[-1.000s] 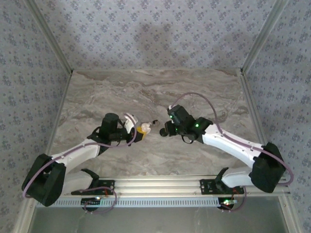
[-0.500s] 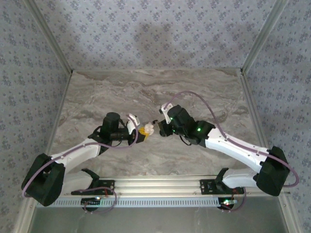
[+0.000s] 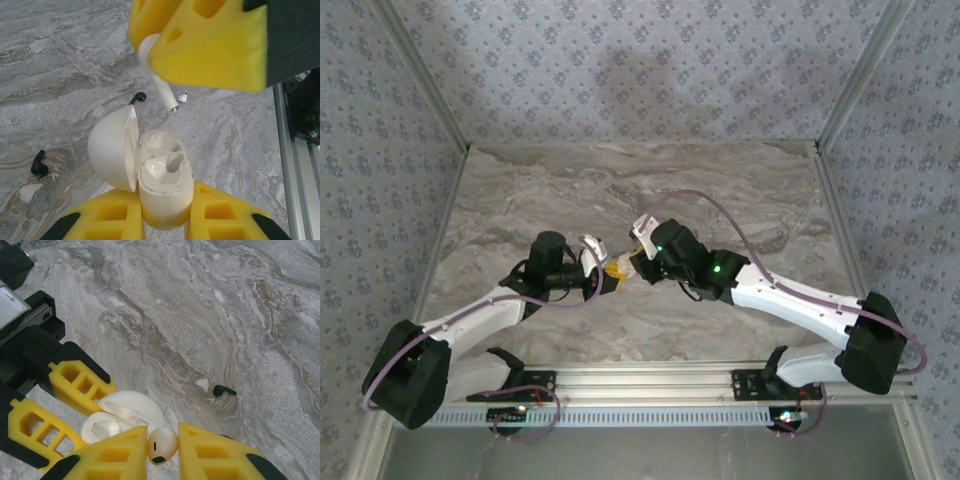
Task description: Insert the wireless bluetooth earbuds into the charging case
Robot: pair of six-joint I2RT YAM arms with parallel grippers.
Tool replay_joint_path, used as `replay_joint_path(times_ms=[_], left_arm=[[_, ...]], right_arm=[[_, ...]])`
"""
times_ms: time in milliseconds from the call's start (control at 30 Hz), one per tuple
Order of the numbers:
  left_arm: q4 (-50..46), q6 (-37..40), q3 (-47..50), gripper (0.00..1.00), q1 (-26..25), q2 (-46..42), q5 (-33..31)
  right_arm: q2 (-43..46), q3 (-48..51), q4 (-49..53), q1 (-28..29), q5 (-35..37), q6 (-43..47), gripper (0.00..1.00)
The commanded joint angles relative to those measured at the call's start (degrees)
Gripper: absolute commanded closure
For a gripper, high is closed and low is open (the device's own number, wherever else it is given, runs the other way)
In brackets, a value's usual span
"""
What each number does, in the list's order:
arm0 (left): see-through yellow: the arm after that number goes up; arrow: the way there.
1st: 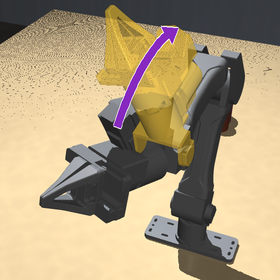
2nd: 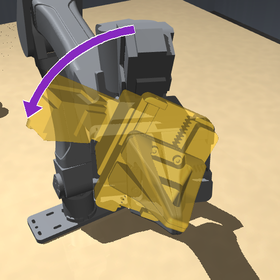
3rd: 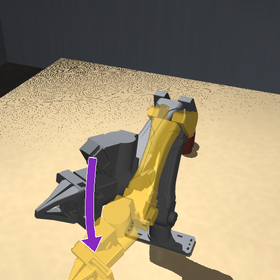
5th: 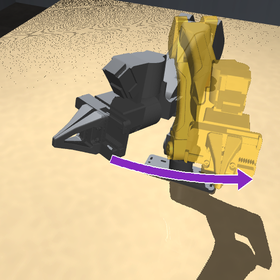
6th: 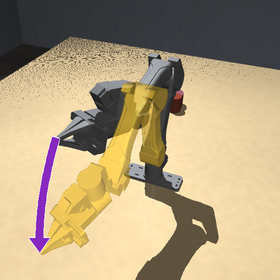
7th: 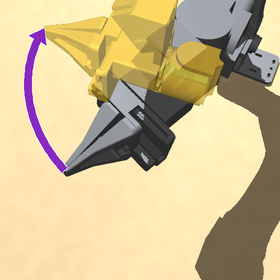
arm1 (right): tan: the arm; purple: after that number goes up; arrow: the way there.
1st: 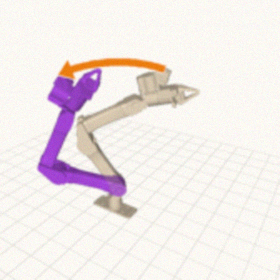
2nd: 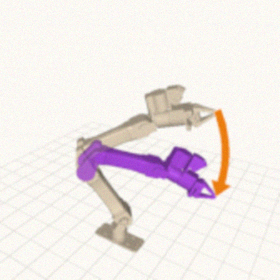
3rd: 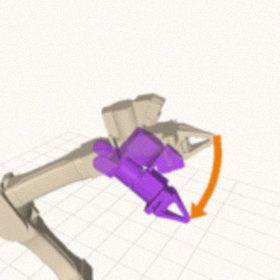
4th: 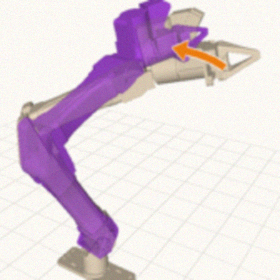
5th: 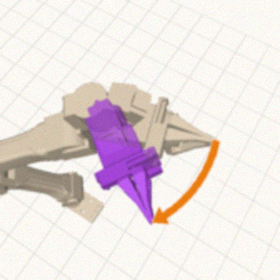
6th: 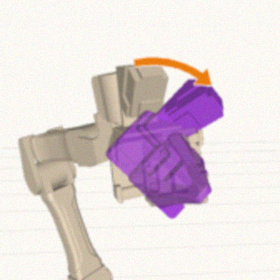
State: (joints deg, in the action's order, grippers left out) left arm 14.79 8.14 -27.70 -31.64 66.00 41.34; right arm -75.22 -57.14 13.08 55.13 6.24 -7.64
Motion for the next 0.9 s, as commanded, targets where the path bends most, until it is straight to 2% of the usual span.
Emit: replay_joint_path(times_ms=[0,867], left_arm=[[0.95,1.09,-1.92,0.93,-0.44,-1.3,1.79],[1.09,0.21,-1.57,0.93,-0.45,-2.1,-0.01]], right_arm=[[-1.06,-2.18,-1.53,0.51,-0.31,1.49,0.78],[-0.73,-2.36,-1.44,2.1,-2.09,2.37,0.78]])
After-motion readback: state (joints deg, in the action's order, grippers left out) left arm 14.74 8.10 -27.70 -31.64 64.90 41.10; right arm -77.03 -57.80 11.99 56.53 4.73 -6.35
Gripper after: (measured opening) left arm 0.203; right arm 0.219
